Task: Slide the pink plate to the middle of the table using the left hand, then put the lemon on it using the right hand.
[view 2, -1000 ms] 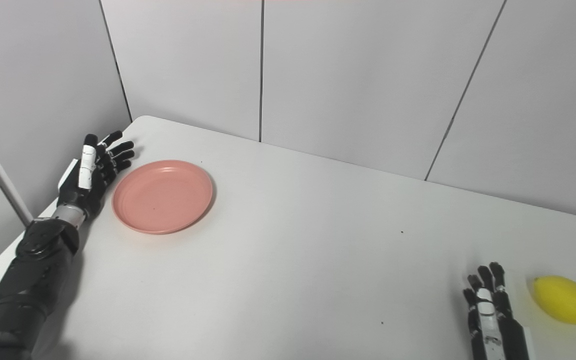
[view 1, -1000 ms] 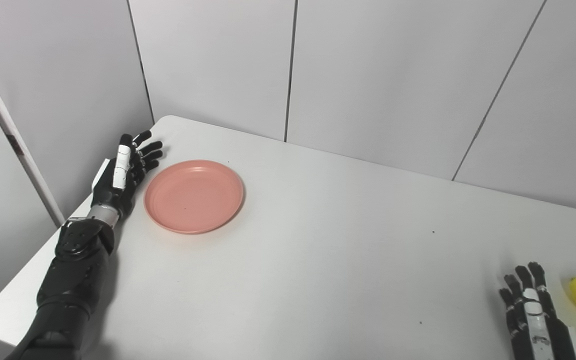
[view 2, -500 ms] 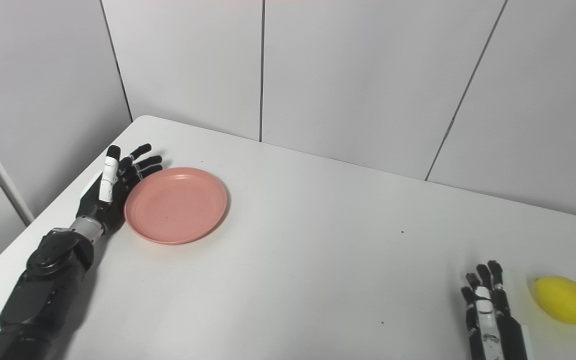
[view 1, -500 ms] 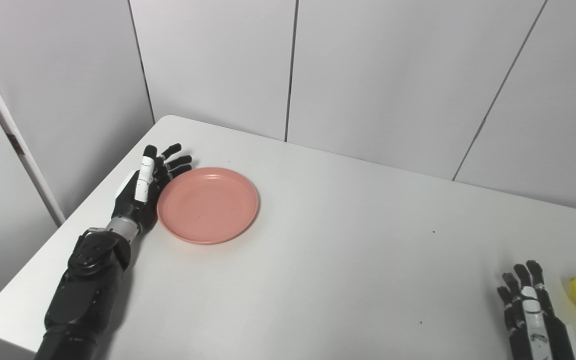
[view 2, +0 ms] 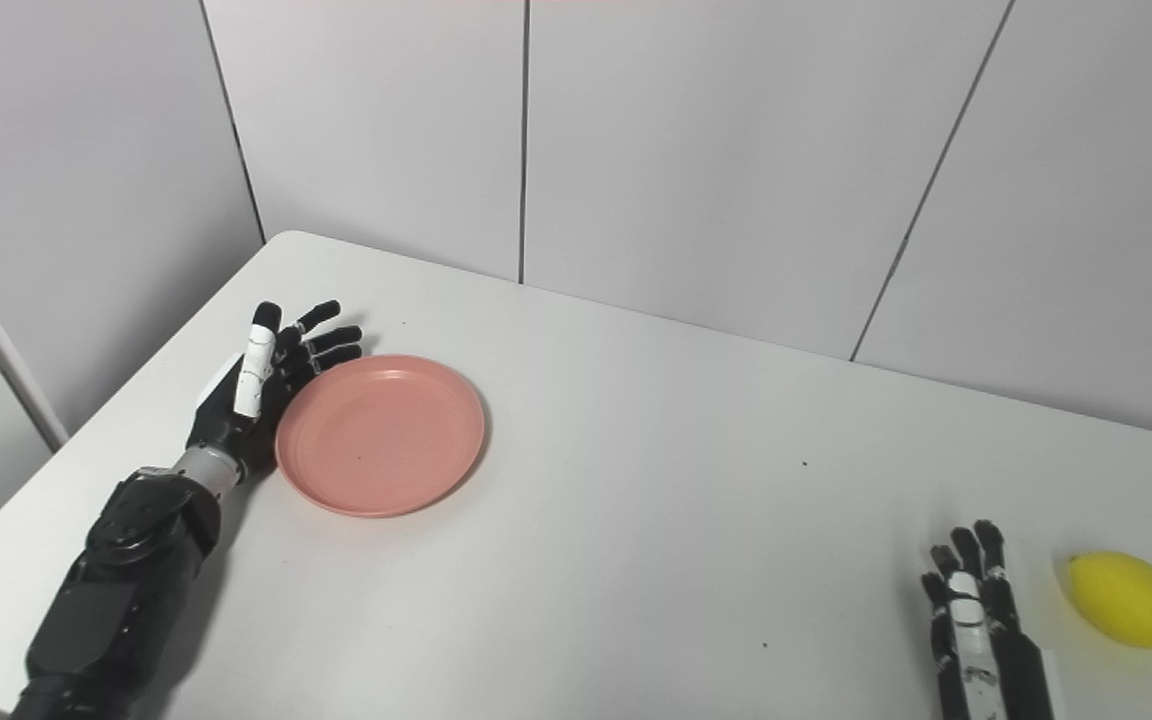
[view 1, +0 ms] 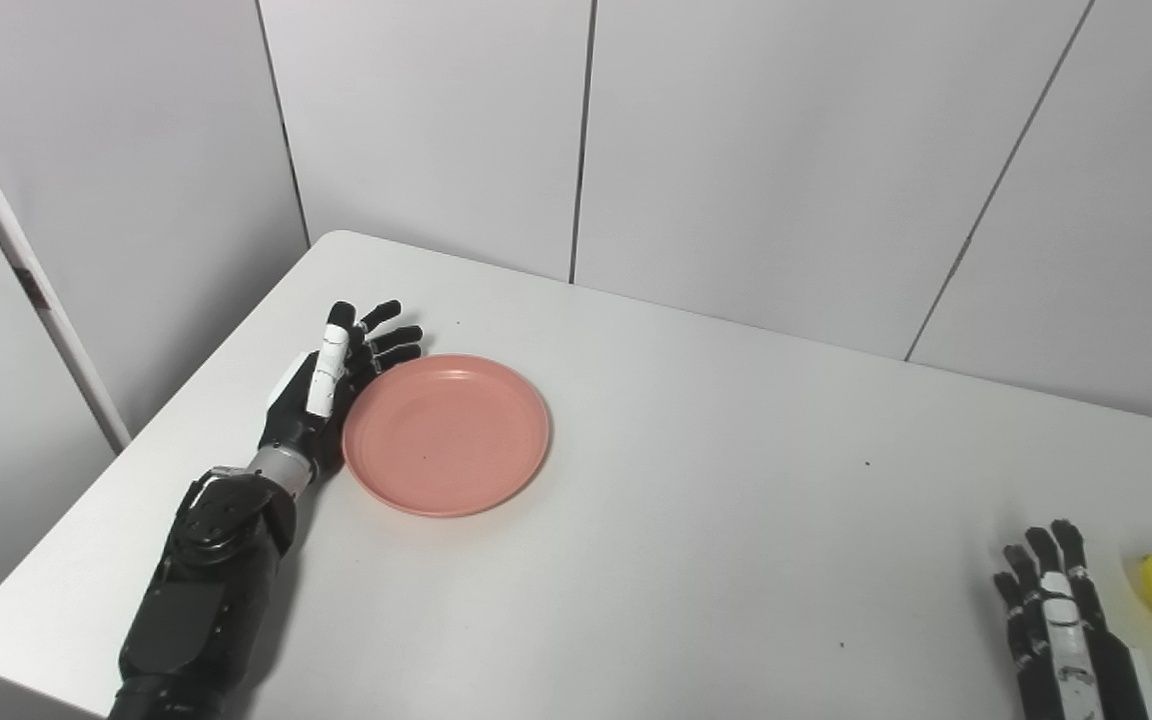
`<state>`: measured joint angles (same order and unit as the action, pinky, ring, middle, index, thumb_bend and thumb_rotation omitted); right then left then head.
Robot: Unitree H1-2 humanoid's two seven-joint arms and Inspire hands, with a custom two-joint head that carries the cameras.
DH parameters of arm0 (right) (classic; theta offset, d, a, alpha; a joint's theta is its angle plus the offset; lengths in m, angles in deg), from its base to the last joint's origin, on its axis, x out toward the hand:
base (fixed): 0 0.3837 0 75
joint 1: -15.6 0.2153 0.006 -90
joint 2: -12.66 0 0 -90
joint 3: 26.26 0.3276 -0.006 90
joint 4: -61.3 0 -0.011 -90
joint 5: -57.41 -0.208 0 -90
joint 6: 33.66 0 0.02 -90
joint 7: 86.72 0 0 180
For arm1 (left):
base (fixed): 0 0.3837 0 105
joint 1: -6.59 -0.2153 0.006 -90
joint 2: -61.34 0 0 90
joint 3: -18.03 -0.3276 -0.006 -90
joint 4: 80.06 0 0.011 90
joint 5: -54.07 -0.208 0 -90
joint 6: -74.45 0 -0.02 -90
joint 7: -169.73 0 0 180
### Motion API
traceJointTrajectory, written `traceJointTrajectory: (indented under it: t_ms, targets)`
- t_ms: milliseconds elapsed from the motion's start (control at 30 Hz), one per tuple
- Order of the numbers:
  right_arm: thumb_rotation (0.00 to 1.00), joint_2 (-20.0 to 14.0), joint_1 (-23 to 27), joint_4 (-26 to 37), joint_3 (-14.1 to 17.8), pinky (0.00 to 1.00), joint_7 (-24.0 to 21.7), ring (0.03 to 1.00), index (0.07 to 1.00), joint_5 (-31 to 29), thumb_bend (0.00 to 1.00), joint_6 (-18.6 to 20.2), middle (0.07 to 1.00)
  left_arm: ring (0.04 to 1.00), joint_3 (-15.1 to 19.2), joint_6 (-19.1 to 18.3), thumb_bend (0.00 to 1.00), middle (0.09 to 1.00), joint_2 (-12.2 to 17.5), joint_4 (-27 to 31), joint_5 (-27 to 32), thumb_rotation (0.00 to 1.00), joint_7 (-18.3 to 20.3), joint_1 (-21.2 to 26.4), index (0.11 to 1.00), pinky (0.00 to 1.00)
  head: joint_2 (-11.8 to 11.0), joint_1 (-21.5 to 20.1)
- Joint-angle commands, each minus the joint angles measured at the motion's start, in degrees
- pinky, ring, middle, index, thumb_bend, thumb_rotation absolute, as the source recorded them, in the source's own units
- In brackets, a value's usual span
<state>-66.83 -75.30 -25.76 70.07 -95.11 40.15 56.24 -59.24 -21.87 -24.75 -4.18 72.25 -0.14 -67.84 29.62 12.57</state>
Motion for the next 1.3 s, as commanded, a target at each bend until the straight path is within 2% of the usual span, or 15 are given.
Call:
traceJointTrajectory:
  t_ms: [0,333,733,867,1033,1267]
  targets:
    - [0.68,1.54,-1.6,-2.65,-0.7,1.0,-0.38,0.979,0.998,-0.76,0.69,0.21,0.985,0.819,-1.05,-0.95,0.96,0.811,-0.73,1.81,-0.66,1.0,0.21,0.66,0.861,0.83,0.05,-0.05]
    - [0.68,1.82,-1.38,-2.71,-1.05,1.0,-0.28,0.979,0.999,-0.2,0.7,-0.04,0.985,0.827,-2.94,-2.27,0.96,0.832,-2.06,2.28,-2.09,1.0,-0.48,0.9,0.863,0.85,-0.08,-0.37]
    - [0.68,2.23,-1.42,-2.7,-1.26,1.0,-0.25,0.977,0.998,0.15,0.7,-0.46,0.982,0.822,-4.94,-3.97,0.93,0.813,-4.1,4.45,-4.64,1.0,-2.27,-0.1,0.846,0.84,-0.17,-0.74]
    - [0.68,2.36,-1.5,-2.38,-1.41,1.0,-0.19,0.982,1.0,0.25,0.7,-0.41,0.985,0.81,-4.92,-5.48,0.91,0.792,-5.82,5.54,-5.91,1.0,-4.99,-0.19,0.837,0.85,0.0,-1.07]
    - [0.66,2.7,-1.44,-2.2,-1.21,1.0,0.32,0.974,0.996,0.12,0.69,0.4,0.976,0.815,-5.15,-7.56,0.88,0.781,-9.46,8.38,-8.24,1.0,-9.88,-0.66,0.839,0.88,0.09,-1.13]
    - [0.67,2.85,-1.46,-2.18,-1.3,1.0,0.17,0.974,0.994,0.35,0.71,-0.16,0.976,0.82,-5.87,-10.33,0.9,0.804,-12.44,10.86,-9.89,1.0,-12.09,-1.09,0.858,0.9,0.12,-1.36]
